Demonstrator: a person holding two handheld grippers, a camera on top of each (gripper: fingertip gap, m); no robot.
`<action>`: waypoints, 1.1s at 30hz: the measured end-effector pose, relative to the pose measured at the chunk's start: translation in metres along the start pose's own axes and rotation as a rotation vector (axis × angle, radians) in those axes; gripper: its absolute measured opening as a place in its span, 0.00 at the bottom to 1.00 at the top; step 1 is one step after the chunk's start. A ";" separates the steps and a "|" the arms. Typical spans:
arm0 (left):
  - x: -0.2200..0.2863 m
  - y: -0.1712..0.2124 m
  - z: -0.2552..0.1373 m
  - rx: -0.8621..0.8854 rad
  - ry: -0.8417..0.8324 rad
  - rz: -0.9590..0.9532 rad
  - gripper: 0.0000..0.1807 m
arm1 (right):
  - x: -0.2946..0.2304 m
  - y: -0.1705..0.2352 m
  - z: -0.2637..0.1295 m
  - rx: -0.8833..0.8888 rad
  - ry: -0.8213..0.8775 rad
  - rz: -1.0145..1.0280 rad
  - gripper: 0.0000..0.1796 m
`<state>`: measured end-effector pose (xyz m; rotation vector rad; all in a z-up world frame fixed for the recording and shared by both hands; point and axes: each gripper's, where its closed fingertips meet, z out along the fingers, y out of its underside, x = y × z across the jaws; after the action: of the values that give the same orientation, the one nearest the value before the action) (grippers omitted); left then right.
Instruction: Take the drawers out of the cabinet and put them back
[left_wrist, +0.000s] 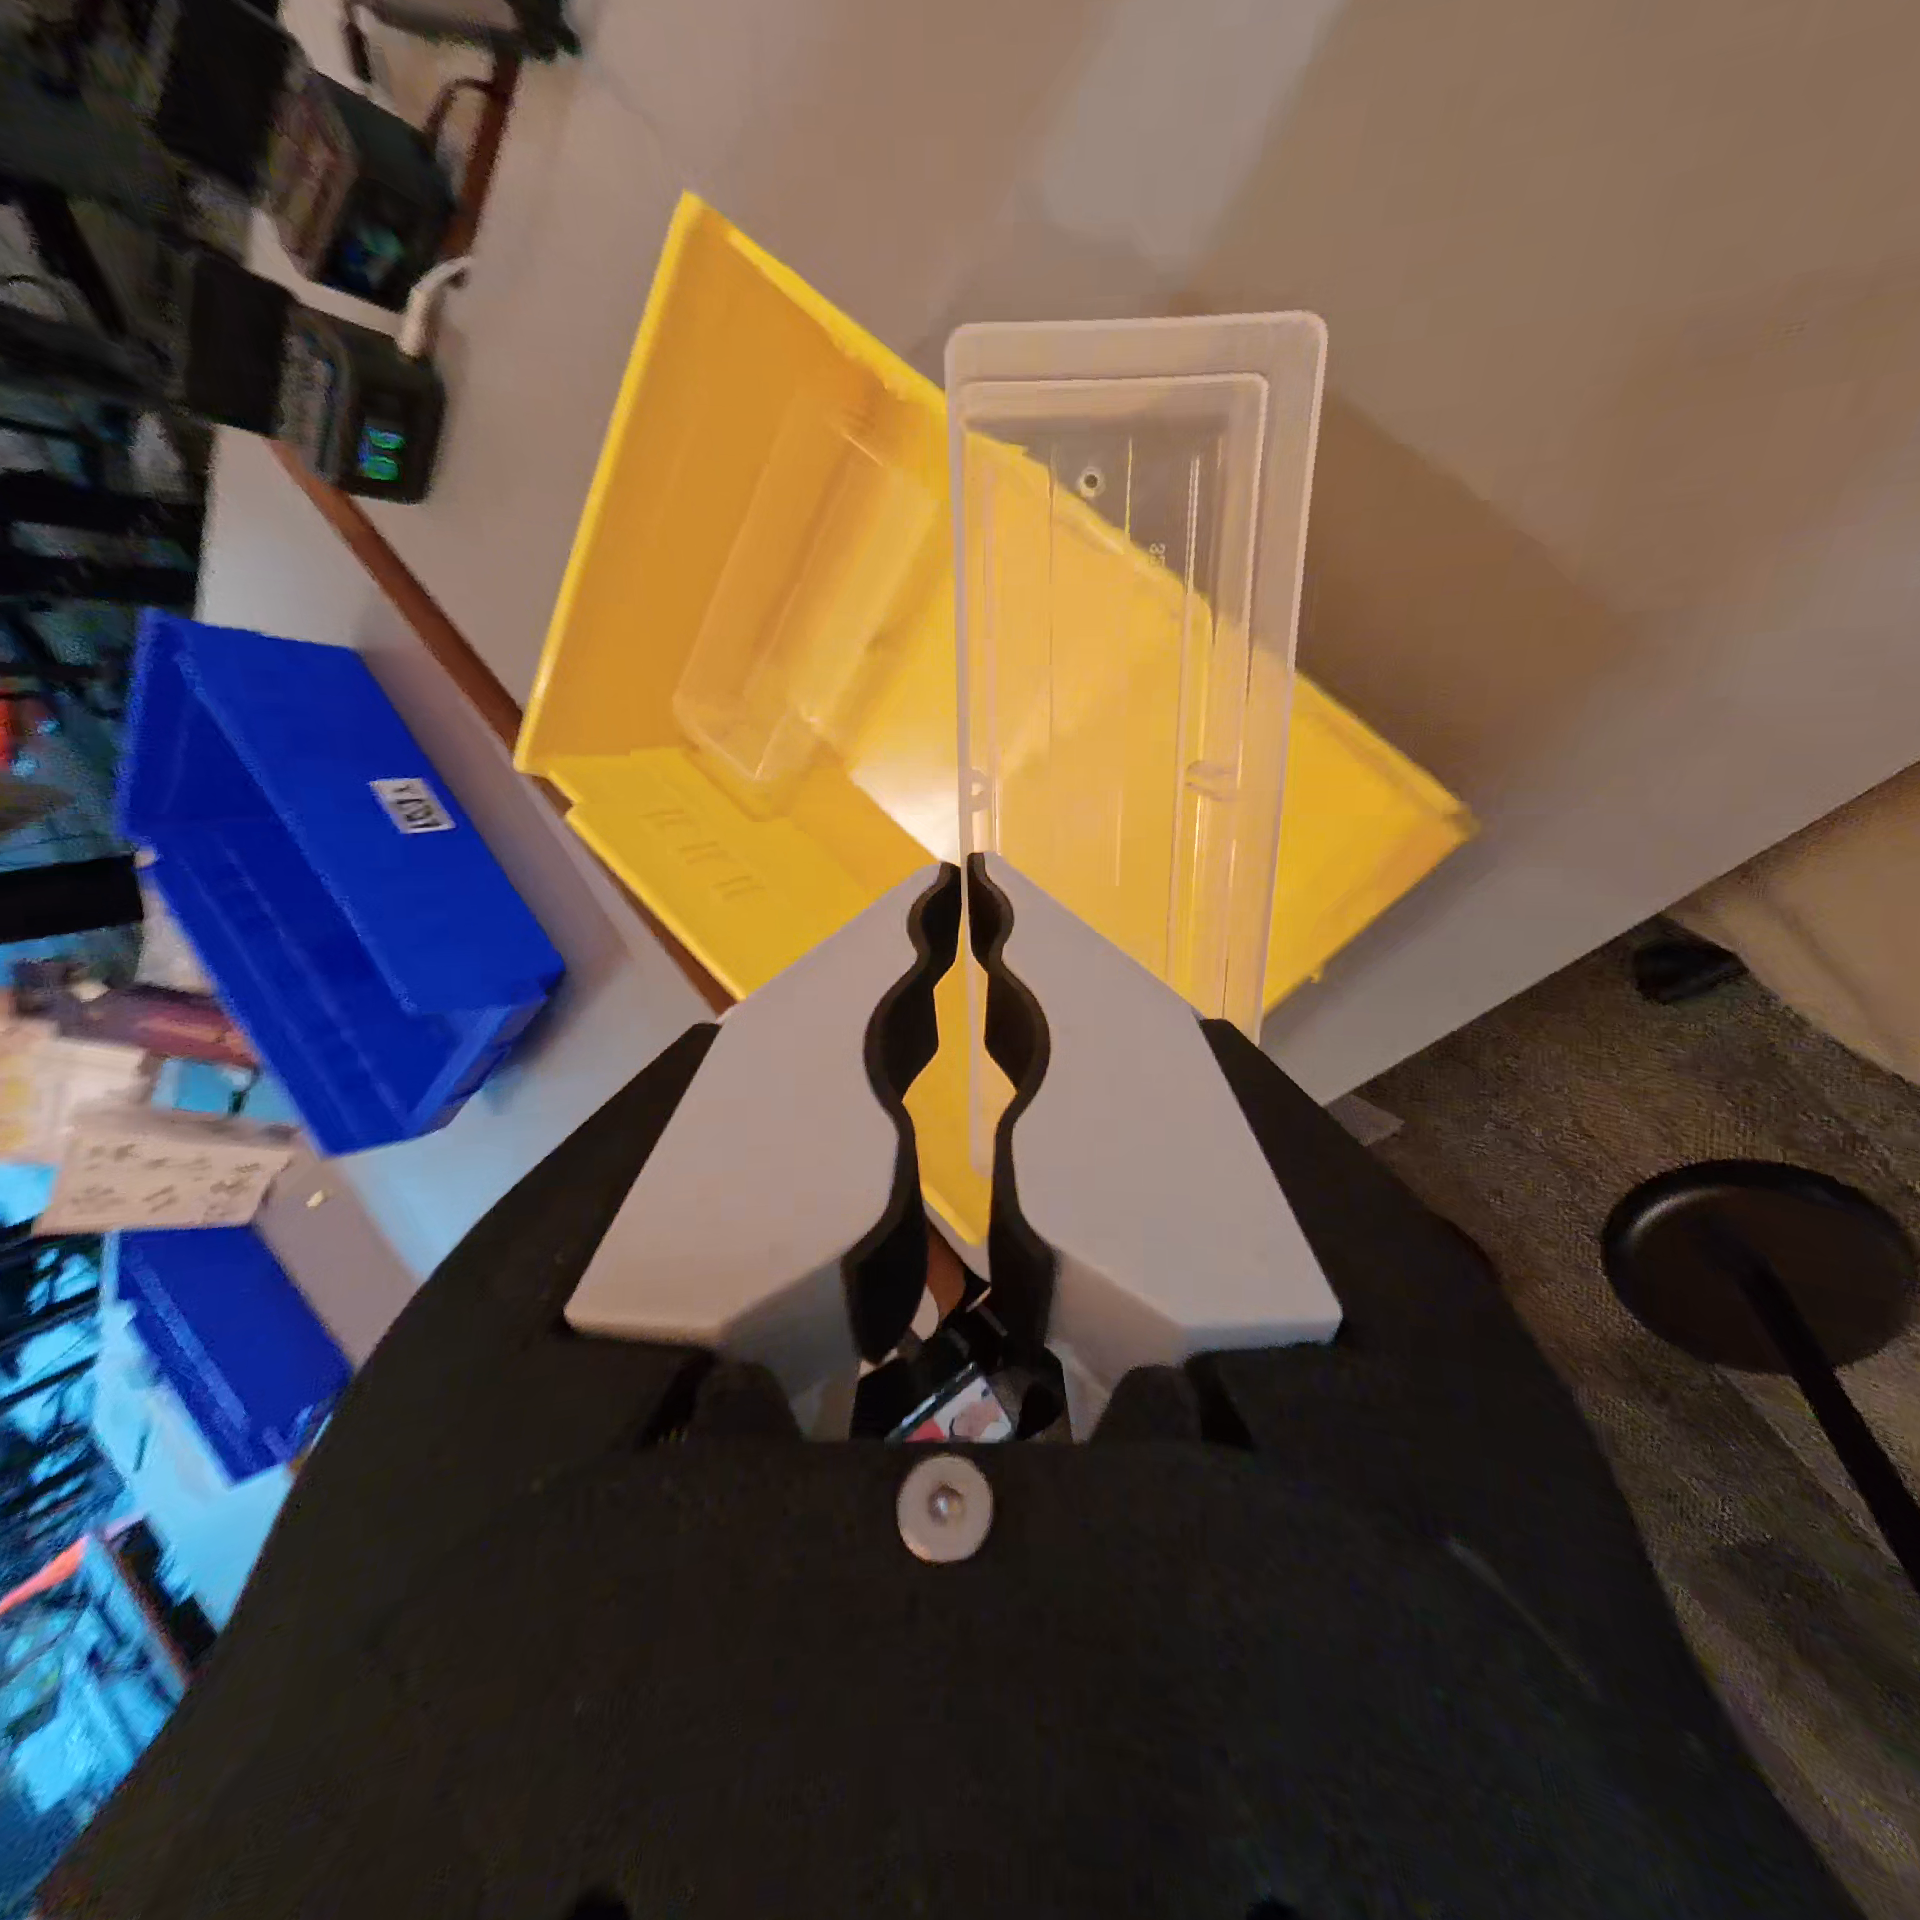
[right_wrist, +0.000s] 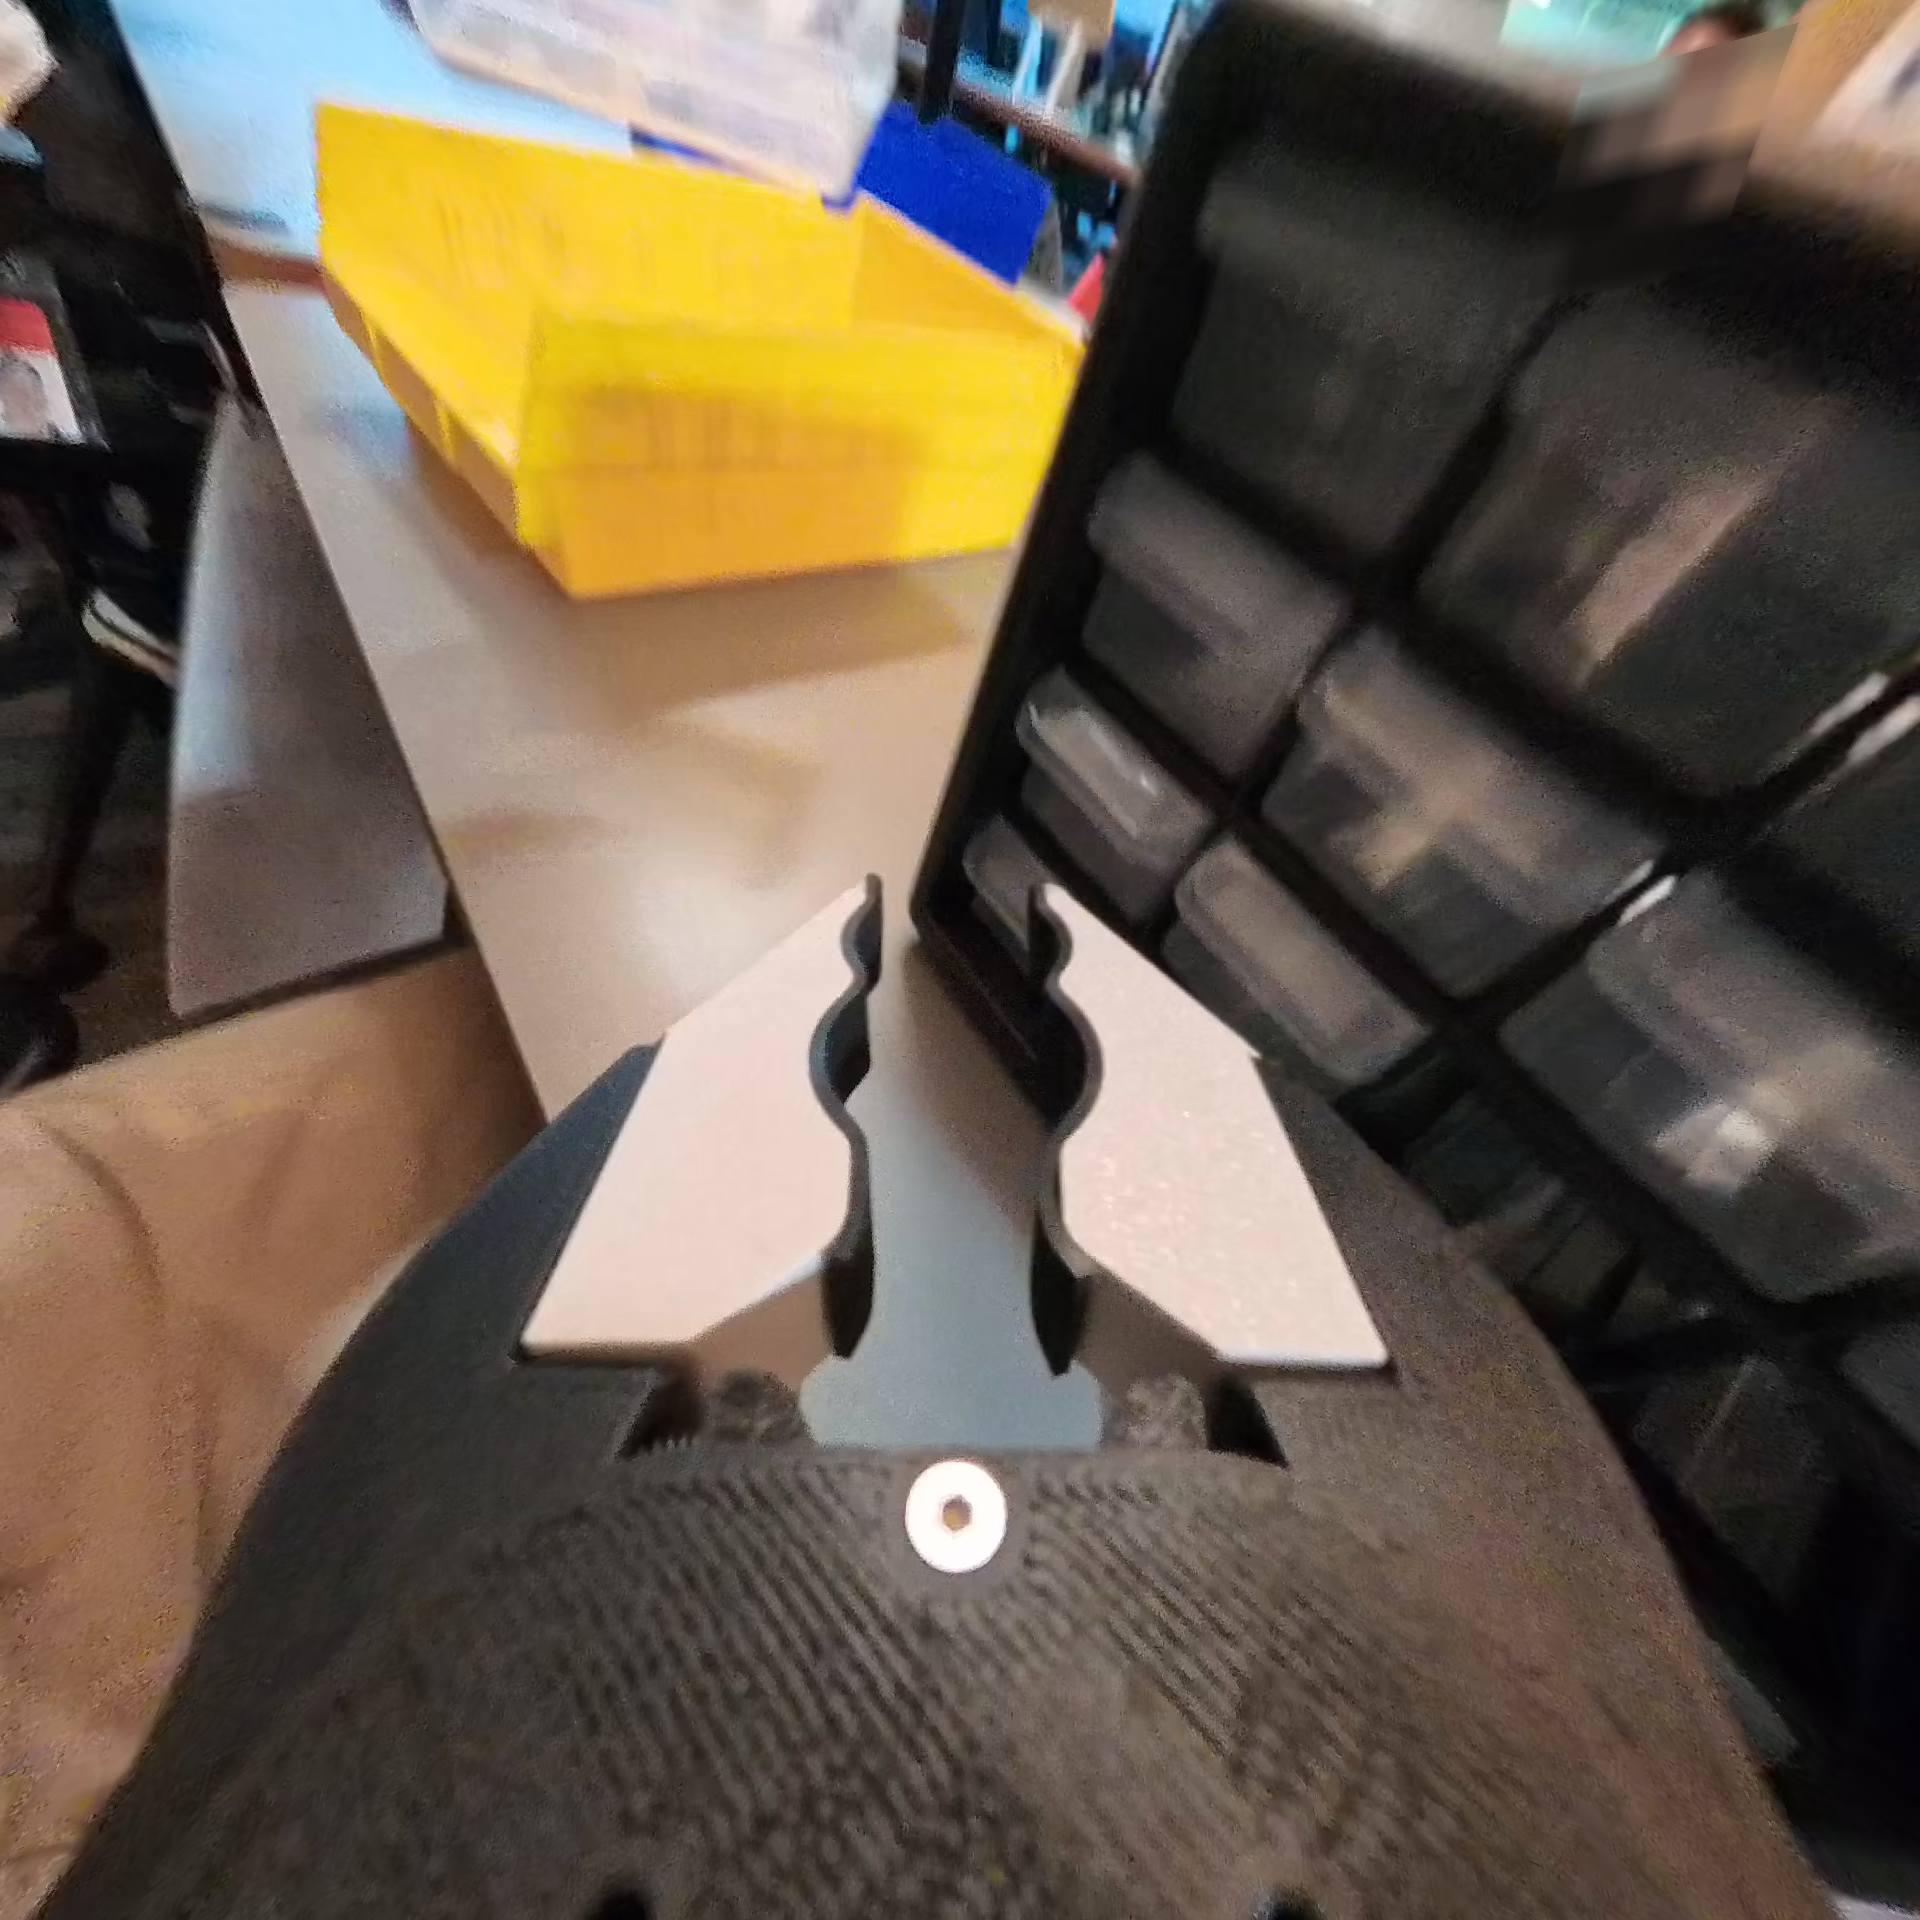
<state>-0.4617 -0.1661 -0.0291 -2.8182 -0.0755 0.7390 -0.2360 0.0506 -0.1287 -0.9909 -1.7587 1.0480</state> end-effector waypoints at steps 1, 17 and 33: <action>0.001 -0.006 -0.015 -0.008 -0.053 -0.017 0.01 | -0.004 -0.016 -0.005 0.037 0.002 -0.003 0.16; 0.151 -0.135 -0.133 0.460 -0.101 -0.129 0.00 | -0.098 -0.181 -0.042 0.365 0.181 -0.355 0.11; 0.193 -0.160 -0.093 0.511 0.045 -0.186 0.00 | -0.080 -0.109 -0.001 -0.050 0.155 -0.443 0.09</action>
<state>-0.2465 -0.0086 -0.0054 -2.3031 -0.1200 0.5557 -0.2300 -0.0584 -0.0490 -0.6477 -1.7725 0.6329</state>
